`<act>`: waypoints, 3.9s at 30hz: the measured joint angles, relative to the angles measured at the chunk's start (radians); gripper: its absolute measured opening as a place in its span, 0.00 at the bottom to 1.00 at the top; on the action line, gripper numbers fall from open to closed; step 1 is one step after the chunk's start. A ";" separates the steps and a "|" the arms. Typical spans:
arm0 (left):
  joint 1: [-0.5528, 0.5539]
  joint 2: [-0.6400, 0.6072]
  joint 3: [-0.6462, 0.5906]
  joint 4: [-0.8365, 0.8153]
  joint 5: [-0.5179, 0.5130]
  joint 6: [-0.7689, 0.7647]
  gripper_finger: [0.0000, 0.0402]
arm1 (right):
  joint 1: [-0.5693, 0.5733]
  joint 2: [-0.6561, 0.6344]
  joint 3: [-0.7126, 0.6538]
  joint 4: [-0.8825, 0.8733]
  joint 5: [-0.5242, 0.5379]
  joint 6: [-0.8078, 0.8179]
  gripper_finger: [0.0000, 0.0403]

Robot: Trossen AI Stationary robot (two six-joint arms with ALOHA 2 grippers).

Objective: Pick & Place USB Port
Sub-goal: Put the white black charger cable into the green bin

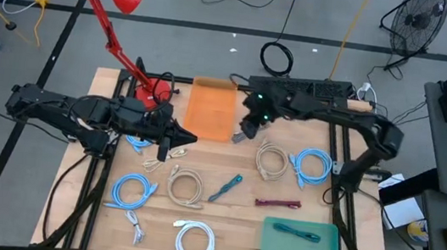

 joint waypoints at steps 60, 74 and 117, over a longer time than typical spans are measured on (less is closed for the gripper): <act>-0.184 0.000 0.000 -0.016 -0.137 -0.067 0.08 | 0.092 0.318 -0.059 -0.156 0.436 -0.428 0.03; -0.181 0.000 0.000 -0.016 -0.138 -0.027 0.08 | 0.183 0.073 0.004 -0.260 0.538 -0.342 0.00; -0.089 0.000 0.000 -0.041 -0.037 0.001 0.08 | 0.771 -0.178 0.012 -0.678 0.147 0.357 0.00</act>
